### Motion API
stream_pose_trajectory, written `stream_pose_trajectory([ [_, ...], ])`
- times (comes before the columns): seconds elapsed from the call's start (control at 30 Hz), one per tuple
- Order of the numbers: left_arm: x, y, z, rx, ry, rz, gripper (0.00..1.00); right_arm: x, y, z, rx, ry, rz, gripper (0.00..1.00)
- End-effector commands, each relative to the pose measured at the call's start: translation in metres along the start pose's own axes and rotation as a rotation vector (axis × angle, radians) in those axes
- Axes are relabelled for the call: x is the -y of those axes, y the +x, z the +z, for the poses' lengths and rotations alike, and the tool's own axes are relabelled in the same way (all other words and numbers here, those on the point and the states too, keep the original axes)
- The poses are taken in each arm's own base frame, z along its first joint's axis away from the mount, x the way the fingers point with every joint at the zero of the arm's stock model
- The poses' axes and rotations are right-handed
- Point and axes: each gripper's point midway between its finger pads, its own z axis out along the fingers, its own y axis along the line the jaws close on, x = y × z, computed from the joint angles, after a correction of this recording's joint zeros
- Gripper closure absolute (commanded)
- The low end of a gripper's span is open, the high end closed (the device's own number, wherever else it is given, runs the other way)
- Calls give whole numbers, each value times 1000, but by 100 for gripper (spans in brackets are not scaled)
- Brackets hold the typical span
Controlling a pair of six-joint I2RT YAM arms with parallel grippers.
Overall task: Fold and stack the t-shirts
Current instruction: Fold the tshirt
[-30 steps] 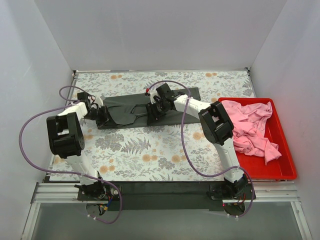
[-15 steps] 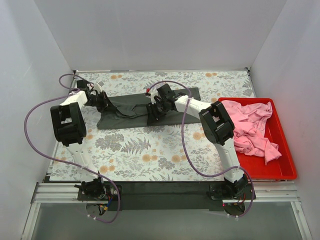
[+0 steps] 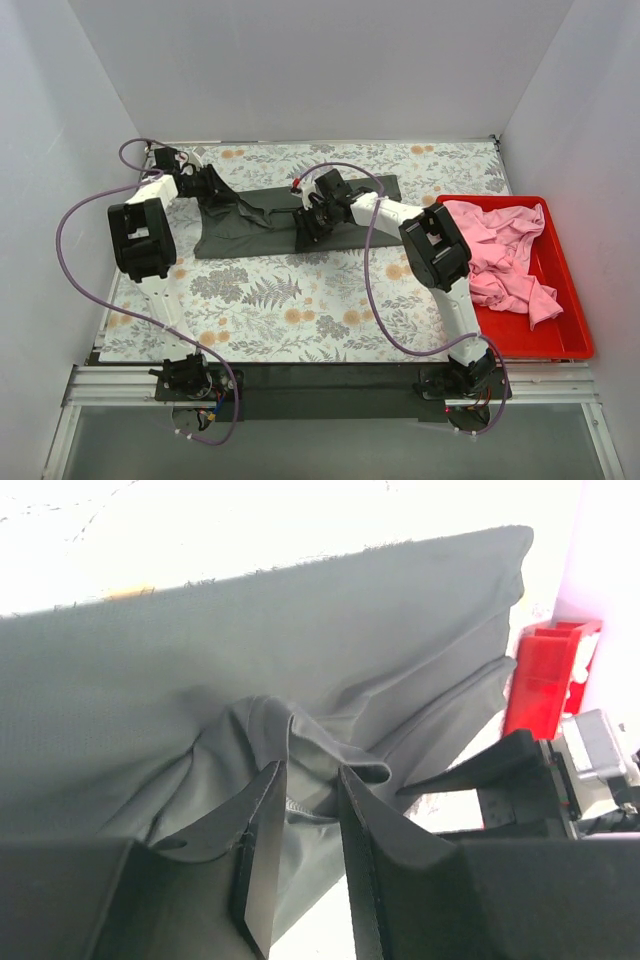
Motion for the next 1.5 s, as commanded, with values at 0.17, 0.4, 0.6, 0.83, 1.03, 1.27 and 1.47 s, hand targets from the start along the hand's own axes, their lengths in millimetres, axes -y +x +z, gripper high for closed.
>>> stream_pose_trajectory([
  [0.17,47,7,-46,98,29,174,76,-6,-19,-48,52,27,-58,49],
  [0.4,34,51,-30,-10,-59,189,88,27,-27,-88,90,124,-69,59],
  [0.6,22,55,3,-69,-169,206,98,61,-21,-116,97,193,-44,65],
  [0.83,29,47,36,-97,-206,265,100,92,-14,-135,92,278,-42,66],
  [1.03,53,20,58,-60,-150,316,94,96,-2,-131,54,272,-34,66],
  [1.27,66,19,49,-47,-155,371,87,101,-17,-139,71,307,-92,67],
  [1.47,84,32,-8,41,-217,428,84,144,-61,-154,125,440,-165,67],
])
